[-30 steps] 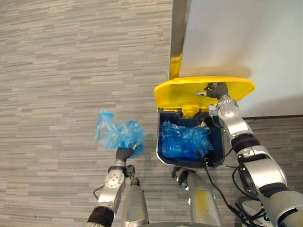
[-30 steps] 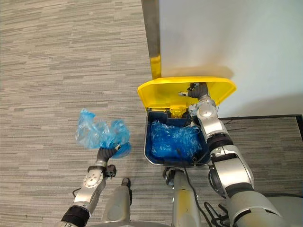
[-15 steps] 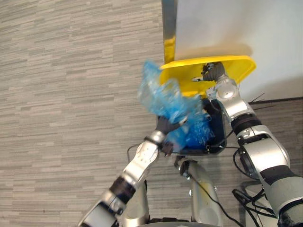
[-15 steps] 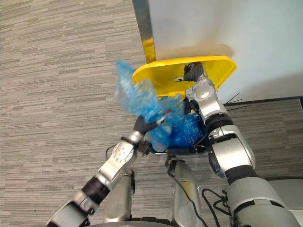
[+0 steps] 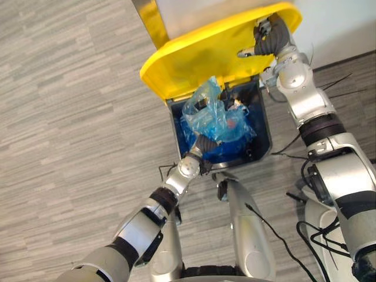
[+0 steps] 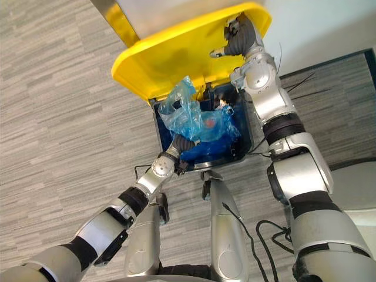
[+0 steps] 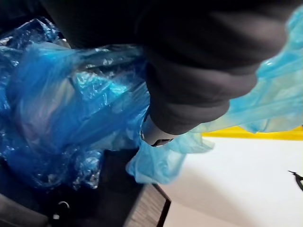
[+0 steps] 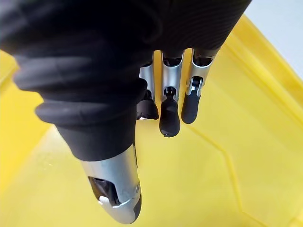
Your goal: Gather rubbish on tea table into small bin, then transfer packed bag to large trash can.
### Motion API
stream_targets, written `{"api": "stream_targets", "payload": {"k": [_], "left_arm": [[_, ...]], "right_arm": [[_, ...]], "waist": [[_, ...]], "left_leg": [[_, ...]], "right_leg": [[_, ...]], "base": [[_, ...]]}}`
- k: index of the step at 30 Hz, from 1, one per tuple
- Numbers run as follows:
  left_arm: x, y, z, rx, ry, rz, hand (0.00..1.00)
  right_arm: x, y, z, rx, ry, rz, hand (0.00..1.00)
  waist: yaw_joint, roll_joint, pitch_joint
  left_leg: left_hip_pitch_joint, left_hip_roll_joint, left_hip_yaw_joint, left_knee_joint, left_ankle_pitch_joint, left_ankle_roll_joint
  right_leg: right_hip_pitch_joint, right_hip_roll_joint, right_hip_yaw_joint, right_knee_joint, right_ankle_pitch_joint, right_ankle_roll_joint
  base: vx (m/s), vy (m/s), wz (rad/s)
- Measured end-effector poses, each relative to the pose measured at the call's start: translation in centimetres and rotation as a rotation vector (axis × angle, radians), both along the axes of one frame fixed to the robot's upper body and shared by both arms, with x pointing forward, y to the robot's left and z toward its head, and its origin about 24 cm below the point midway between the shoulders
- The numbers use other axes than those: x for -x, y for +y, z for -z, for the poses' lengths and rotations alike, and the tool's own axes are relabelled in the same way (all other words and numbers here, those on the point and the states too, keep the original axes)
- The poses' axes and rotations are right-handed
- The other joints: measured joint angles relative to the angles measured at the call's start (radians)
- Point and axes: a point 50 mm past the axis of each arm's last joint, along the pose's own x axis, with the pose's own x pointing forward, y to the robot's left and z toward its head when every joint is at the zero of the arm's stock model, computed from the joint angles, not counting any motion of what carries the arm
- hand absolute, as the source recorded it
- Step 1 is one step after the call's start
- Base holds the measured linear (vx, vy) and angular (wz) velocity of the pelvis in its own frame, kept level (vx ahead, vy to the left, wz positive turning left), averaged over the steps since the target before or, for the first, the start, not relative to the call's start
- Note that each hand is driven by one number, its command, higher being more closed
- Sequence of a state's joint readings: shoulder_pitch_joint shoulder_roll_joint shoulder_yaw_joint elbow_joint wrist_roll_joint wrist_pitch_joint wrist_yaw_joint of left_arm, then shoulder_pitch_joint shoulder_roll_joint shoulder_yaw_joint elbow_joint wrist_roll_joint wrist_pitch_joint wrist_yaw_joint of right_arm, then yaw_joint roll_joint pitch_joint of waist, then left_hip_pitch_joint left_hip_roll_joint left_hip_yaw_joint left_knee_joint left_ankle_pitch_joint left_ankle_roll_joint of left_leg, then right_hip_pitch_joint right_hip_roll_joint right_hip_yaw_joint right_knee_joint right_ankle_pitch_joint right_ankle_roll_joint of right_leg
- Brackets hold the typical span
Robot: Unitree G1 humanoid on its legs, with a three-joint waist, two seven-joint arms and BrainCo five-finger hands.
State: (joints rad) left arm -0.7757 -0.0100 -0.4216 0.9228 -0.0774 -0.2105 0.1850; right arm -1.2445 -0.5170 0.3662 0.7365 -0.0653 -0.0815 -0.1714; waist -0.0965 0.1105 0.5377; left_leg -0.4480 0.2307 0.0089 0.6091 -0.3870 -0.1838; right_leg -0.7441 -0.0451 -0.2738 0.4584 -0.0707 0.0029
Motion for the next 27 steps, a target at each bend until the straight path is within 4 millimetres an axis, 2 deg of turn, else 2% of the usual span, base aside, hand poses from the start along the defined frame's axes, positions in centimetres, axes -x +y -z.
{"api": "stream_targets", "payload": {"k": [2,4,6,8,9,11,12,14,15,17,18,19,21,23,24,25,27], "left_arm": [[-0.3,0.3,-0.1,0.018,0.011,-0.039,0.00],[-0.6,0.2,-0.6,0.024,0.007,-0.058,0.00],[-0.8,-0.4,-1.3,0.031,0.002,-0.060,0.00],[-0.7,-0.9,-1.5,0.021,-0.010,-0.051,0.00],[-0.6,-1.2,-1.5,0.011,-0.012,-0.043,0.00],[-0.3,-1.7,-1.6,0.020,-0.020,-0.036,0.00],[-0.3,-1.7,-1.7,0.025,-0.026,-0.039,0.00],[-0.4,-1.7,-1.8,0.007,-0.038,-0.037,0.00],[-0.3,-1.5,-1.5,-0.007,-0.037,-0.042,0.00],[0.1,-0.9,-0.5,-0.018,-0.020,-0.058,0.00],[0.6,-0.2,0.5,-0.029,-0.008,-0.084,0.00],[0.7,0.1,0.8,-0.036,-0.004,-0.092,0.00],[0.9,0.9,1.5,-0.051,0.010,-0.104,0.00],[1.2,2.0,2.5,-0.084,0.026,-0.120,0.00],[1.7,2.9,3.3,-0.100,0.040,-0.129,0.00],[2.3,3.9,4.3,-0.099,0.059,-0.147,0.00],[3.4,5.7,5.8,-0.098,0.093,-0.183,0.00]], "right_arm": [[0.6,1.0,-0.9,-0.011,-0.043,-0.051,0.00],[1.7,3.0,-1.9,-0.020,-0.103,-0.138,0.00],[2.3,4.2,-2.3,-0.033,-0.131,-0.192,0.00],[2.6,5.1,-2.4,-0.042,-0.147,-0.226,0.00],[2.6,5.5,-2.1,-0.051,-0.141,-0.237,0.00],[2.7,6.0,-1.7,-0.060,-0.133,-0.254,0.00],[3.0,6.5,-1.4,-0.067,-0.136,-0.277,0.00],[3.4,6.6,-0.1,-0.083,-0.128,-0.295,0.00],[3.5,6.3,0.9,-0.101,-0.117,-0.289,0.00],[3.3,6.2,2.5,-0.136,-0.077,-0.285,0.00],[3.2,6.1,4.0,-0.162,-0.037,-0.277,0.00],[3.1,5.9,4.6,-0.170,-0.021,-0.272,0.00],[3.1,4.8,6.6,-0.200,0.024,-0.235,0.00],[3.2,3.0,9.3,-0.220,0.084,-0.172,0.00],[3.4,1.6,11.2,-0.250,0.129,-0.126,0.00],[3.8,0.0,13.6,-0.284,0.187,-0.074,0.00],[4.7,-1.4,16.7,-0.324,0.261,-0.020,0.00]], "waist": [[0.001,-0.004,0.002],[0.001,-0.006,0.004],[0.000,-0.009,0.006],[-0.003,-0.022,0.008],[-0.006,-0.038,0.006],[0.004,-0.044,0.005],[0.000,-0.044,0.005],[-0.003,-0.054,0.003],[0.000,-0.073,0.001],[-0.001,-0.088,-0.003],[0.015,-0.099,-0.009],[0.022,-0.102,-0.011],[0.032,-0.107,-0.013],[0.022,-0.108,-0.014],[0.015,-0.108,-0.015],[0.023,-0.109,-0.015],[0.032,-0.111,-0.017]], "left_leg": [[-0.031,0.004,0.016,0.019,-0.005,-0.004],[-0.095,0.037,0.059,0.110,-0.028,0.000],[-0.127,0.065,0.099,0.165,-0.050,0.009],[-0.131,0.064,0.112,0.141,-0.064,0.008],[-0.114,0.062,0.128,0.121,-0.053,-0.012],[-0.106,0.083,0.131,0.200,-0.055,-0.005],[-0.091,0.087,0.135,0.231,-0.067,0.008],[-0.057,0.088,0.163,0.203,-0.122,0.011],[-0.043,0.074,0.173,0.185,-0.130,0.013],[0.000,0.066,0.173,0.157,-0.128,0.007],[0.038,0.066,0.169,0.139,-0.122,-0.002],[0.051,0.066,0.165,0.134,-0.121,-0.004],[0.086,0.066,0.147,0.121,-0.117,-0.012],[0.120,0.058,0.103,0.120,-0.111,-0.020],[0.144,0.045,0.070,0.118,-0.109,-0.021],[0.186,0.035,0.066,0.118,-0.110,-0.021],[0.228,0.023,0.063,0.115,-0.109,-0.019]], "right_leg": [[-0.038,-0.002,0.007,0.011,0.001,0.001],[-0.090,0.000,0.003,0.038,-0.001,-0.001],[-0.117,0.001,0.004,0.068,-0.003,-0.003],[-0.121,-0.014,0.008,0.076,-0.002,0.000],[-0.116,-0.027,0.006,0.066,-0.001,0.002],[-0.112,-0.022,-0.007,0.075,-0.005,-0.005],[-0.113,-0.020,-0.012,0.084,-0.008,-0.009],[-0.113,-0.032,-0.012,0.108,-0.009,-0.008],[-0.105,-0.049,-0.001,0.120,-0.006,-0.006],[-0.073,-0.062,-0.004,0.115,-0.007,-0.002],[-0.040,-0.062,-0.010,0.117,-0.012,0.004],[-0.029,-0.062,-0.012,0.119,-0.015,0.008],[0.005,-0.067,-0.013,0.137,-0.029,0.019],[0.046,-0.067,0.046,0.172,-0.052,0.021],[0.085,-0.067,0.076,0.175,-0.069,0.004],[0.132,-0.068,0.085,0.173,-0.077,0.006],[0.194,-0.077,0.086,0.157,-0.077,0.006]], "base": [[-0.02,0.010,-0.14],[-0.01,0.011,-0.21],[-0.03,0.029,-0.21],[-0.07,0.028,0.06],[-0.04,0.007,0.28],[0.04,0.001,0.06],[0.04,0.053,-0.05],[-0.01,0.106,0.08],[-0.06,0.082,0.22],[-0.01,0.034,0.27],[0.04,0.012,0.14],[0.07,0.000,0.17],[0.07,0.000,0.26],[0.06,0.022,0.63],[0.04,0.055,0.69],[0.03,0.067,0.47],[-0.03,0.081,0.20]]}}
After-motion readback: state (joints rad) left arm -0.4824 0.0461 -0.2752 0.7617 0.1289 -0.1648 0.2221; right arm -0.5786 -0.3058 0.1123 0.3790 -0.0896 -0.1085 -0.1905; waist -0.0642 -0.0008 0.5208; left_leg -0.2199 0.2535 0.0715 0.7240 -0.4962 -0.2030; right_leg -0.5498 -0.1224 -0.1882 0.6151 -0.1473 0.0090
